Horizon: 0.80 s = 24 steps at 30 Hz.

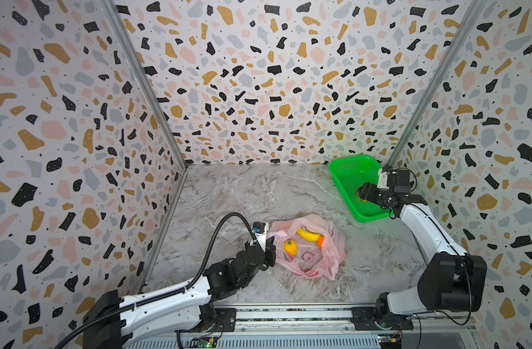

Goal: Untie the knot of the plastic bag and take out the fruit
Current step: Place the fruit in the basket.

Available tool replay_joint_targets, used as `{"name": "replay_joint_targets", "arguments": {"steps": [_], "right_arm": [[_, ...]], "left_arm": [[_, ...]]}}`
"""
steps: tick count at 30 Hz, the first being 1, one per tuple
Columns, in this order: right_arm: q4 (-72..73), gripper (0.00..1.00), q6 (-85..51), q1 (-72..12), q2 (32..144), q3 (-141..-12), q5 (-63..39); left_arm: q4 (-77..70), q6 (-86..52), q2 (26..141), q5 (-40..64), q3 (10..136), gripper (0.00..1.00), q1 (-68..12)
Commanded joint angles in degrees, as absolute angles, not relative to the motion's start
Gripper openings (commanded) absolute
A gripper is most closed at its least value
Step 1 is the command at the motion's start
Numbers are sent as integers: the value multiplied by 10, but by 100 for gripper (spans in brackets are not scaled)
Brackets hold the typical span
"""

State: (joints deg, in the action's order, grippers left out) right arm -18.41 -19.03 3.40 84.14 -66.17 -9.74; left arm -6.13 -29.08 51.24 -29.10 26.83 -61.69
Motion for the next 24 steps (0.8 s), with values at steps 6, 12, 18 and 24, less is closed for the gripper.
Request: {"name": "replay_joint_targets", "arguments": {"steps": [6,12,18,24], "right_arm": [[-114,66,-188,57,930,-683,-81],[-102,67,-186,58,969,-695,-50],[-111,71,-182,59,1009,-715,-42],[-114,81,-179,59,1025,-719,-39]], "left_arm": [[-70,-279,514,-305,275,0,-620],[-69,-277,516,-305,279,0,-620],[-65,-279,518,-304,282,0,-620],[-53,-280,506,-315,283,0,-620]]}}
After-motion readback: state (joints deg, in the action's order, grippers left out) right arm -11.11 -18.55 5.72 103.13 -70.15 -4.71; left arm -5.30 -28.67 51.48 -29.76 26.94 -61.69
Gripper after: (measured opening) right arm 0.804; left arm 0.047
